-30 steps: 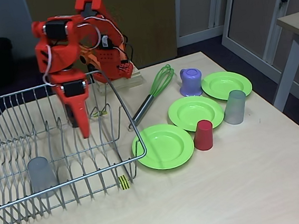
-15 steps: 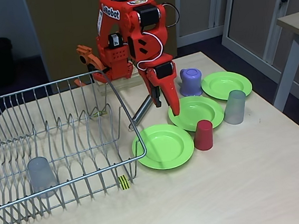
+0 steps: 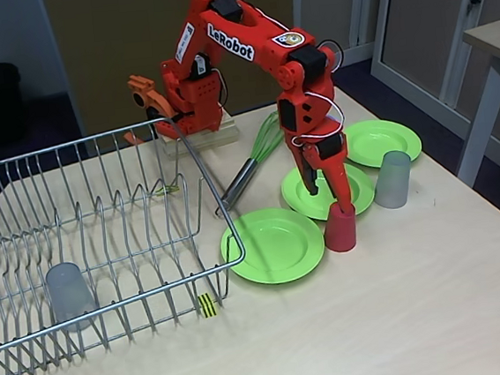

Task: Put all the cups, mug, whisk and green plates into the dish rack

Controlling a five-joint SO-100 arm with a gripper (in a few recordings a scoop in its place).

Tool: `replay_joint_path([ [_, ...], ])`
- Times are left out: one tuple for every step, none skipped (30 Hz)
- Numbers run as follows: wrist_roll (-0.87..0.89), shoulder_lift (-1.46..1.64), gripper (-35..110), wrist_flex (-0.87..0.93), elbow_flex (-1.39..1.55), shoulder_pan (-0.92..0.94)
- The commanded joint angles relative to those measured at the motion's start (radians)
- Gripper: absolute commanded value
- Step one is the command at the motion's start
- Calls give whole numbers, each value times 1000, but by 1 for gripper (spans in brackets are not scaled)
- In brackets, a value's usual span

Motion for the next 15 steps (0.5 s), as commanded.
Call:
replay_joint_path([
  [41, -29, 34, -8, -69, -37],
  [46, -44, 34, -8, -87, -41],
  [49, -61, 34, -8, -106, -46],
  [49, -77, 34, -8, -124, -49],
  [51, -92, 34, -6, -147, -51],
  [52, -109, 34, -3, -167, -54],
  [52, -124, 34, -2, -186, -55],
  [55, -138, 33, 0, -202, -57],
  [55, -152, 33, 0, -215, -58],
  [57, -164, 33, -2, -224, -60],
  [60, -176, 32, -3, -233, -60],
  [63, -187, 31, -3, -241, -60],
  [64, -198, 29, -6, -245, -60],
  [64, -204, 27, -9, -247, -60],
  [60, -210, 24, -14, -250, -57],
])
